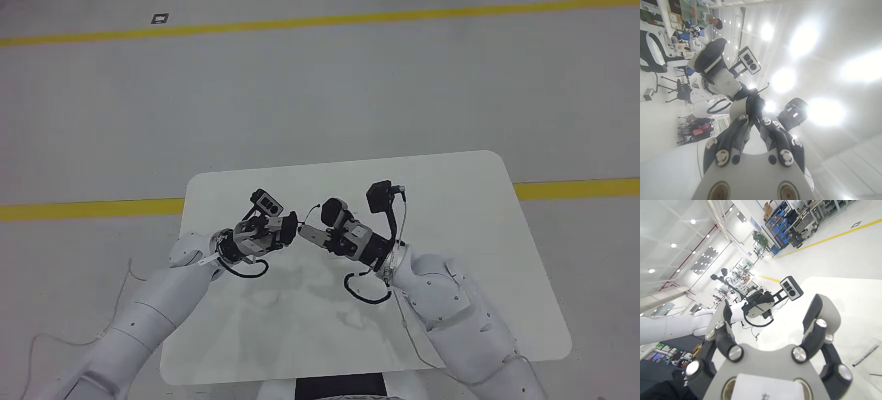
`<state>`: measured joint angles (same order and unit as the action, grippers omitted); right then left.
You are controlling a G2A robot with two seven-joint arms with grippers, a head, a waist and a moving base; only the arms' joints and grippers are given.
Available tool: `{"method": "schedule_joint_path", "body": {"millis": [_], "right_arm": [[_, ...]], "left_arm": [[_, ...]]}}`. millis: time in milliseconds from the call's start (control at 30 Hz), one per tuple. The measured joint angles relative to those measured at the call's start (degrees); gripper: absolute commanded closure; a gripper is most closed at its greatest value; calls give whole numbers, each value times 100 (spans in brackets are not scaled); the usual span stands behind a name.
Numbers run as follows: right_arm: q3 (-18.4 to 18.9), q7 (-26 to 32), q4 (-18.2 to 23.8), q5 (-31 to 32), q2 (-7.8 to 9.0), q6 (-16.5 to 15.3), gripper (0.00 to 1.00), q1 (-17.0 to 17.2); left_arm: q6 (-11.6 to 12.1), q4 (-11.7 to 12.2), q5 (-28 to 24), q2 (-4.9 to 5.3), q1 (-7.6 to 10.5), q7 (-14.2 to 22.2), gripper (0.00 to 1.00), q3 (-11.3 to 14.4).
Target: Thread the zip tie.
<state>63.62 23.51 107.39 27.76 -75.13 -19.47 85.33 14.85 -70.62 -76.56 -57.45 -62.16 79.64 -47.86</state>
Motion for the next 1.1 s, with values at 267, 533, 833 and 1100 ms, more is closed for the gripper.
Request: {"method": "schedule_joint_path", "body": {"millis": [267,533,833,1100], "right_arm": [[-13,16,54,213,82,-2,1,-20],[-46,-35,96,155,233,-2,64,-28],[-230,-305,-12,492,377,-2,68,-97],[-419,-557,-56,513,477,-1,65,-188]], "left_arm": [[0,0,0,0,0,0,100,0],[0,0,0,0,0,0,100,0],[0,0,0,0,0,0,100,0],[0,0,0,0,0,0,100,0]]}}
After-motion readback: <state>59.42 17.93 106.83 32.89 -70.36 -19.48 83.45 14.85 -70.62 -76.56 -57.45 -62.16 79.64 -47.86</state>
